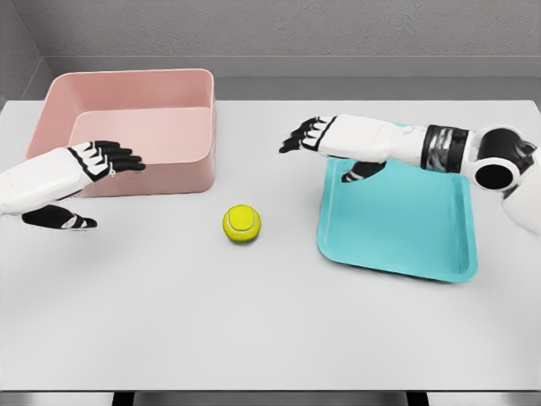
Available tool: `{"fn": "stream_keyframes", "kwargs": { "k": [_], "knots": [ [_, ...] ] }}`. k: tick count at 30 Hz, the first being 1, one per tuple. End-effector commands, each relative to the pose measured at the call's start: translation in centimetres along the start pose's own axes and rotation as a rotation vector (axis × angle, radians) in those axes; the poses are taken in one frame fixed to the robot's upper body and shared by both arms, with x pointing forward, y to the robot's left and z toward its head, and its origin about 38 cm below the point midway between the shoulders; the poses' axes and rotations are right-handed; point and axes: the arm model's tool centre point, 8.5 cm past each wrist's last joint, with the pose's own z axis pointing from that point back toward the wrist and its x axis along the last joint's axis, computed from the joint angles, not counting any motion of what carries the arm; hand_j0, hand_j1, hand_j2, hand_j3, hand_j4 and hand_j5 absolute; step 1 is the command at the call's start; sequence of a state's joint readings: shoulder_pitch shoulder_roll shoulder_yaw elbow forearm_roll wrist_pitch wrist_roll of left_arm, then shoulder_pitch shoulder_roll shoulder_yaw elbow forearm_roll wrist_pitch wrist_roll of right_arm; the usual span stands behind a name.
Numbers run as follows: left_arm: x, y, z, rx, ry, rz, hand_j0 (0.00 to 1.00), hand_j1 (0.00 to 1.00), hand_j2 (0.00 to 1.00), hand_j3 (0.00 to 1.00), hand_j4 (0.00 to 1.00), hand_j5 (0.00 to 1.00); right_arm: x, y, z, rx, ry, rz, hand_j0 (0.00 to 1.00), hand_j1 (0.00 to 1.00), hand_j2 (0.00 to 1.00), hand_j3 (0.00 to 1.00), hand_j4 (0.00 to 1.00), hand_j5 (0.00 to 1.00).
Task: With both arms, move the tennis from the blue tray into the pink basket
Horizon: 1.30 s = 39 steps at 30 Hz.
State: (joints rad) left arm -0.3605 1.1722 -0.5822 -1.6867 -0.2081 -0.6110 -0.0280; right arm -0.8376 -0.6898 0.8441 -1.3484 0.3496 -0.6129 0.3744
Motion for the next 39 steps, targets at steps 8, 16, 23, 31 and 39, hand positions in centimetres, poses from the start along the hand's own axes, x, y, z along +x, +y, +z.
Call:
{"fn": "stream_keyframes", "kwargs": {
  "k": [8, 16, 23, 31, 39],
  "knots": [
    [2.0, 3.2, -4.5, 0.044, -0.106, -0.18, 1.0, 1.0, 1.0, 1.0, 1.0, 1.0, -3.9, 0.2, 10.9, 0.001, 0.209, -0.029, 1.0, 1.0, 1.0, 1.0, 1.0, 1.0],
    [4.4, 3.3, -9.8, 0.063, -0.232, -0.213, 1.0, 1.0, 1.0, 1.0, 1.0, 1.0, -4.3, 0.1, 10.7, -0.014, 0.218, -0.044, 1.0, 1.0, 1.0, 1.0, 1.0, 1.0],
    [5.1, 1.4, -11.7, 0.021, -0.297, -0.061, 1.0, 1.0, 1.0, 1.0, 1.0, 1.0, -4.4, 0.3, 10.7, 0.0, 0.22, -0.047, 1.0, 1.0, 1.0, 1.0, 1.0, 1.0],
    [4.9, -2.0, -12.9, -0.13, -0.325, 0.113, 1.0, 1.0, 1.0, 1.0, 1.0, 1.0, -4.7, 1.6, 8.6, 0.03, 0.205, -0.086, 1.0, 1.0, 1.0, 1.0, 1.0, 1.0],
    [5.5, -3.7, -13.3, -0.268, -0.354, 0.225, 1.0, 1.0, 1.0, 1.0, 1.0, 1.0, -4.7, 1.4, 8.7, 0.03, 0.207, -0.084, 1.0, 1.0, 1.0, 1.0, 1.0, 1.0]
  ]
}}
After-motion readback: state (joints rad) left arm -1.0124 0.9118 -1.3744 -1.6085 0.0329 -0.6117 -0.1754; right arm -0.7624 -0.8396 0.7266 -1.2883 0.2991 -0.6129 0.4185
